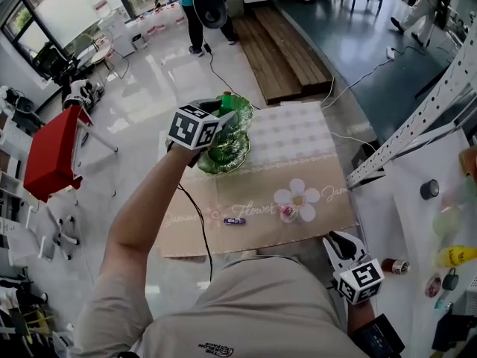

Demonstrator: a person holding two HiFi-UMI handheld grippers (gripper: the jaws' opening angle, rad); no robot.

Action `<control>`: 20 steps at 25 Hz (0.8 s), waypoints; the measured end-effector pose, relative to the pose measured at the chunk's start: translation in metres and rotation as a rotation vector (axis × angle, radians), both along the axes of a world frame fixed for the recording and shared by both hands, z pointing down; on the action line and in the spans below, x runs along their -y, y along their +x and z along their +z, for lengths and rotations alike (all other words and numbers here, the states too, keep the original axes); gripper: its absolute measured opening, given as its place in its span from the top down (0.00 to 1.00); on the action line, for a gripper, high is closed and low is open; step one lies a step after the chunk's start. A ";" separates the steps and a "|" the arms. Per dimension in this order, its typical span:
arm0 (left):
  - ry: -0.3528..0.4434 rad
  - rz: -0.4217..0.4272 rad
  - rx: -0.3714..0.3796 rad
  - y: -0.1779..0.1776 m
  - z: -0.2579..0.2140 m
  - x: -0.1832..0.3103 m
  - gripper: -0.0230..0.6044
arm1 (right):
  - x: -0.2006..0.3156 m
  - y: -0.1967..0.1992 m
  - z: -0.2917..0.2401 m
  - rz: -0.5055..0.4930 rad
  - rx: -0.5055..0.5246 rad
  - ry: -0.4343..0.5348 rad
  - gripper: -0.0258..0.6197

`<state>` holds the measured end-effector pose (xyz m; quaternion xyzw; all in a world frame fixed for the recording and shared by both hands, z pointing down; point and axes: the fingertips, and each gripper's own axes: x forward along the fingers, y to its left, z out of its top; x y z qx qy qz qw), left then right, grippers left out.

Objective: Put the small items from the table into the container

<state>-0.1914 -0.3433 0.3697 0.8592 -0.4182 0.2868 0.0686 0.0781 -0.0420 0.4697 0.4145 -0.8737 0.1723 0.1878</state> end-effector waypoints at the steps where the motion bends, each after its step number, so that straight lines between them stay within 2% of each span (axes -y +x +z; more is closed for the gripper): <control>1: -0.020 0.013 0.023 -0.001 0.005 0.007 0.68 | -0.002 -0.001 -0.002 0.012 0.004 0.000 0.84; 4: -0.106 0.042 0.075 -0.004 0.030 0.022 0.68 | -0.008 -0.003 -0.004 0.038 0.013 -0.005 0.84; 11: -0.226 0.118 0.201 -0.001 0.065 0.041 0.68 | -0.021 -0.006 -0.005 0.115 0.010 -0.014 0.84; 20: -0.288 0.167 0.313 0.004 0.082 0.054 0.68 | -0.033 -0.009 0.001 0.179 0.017 -0.020 0.84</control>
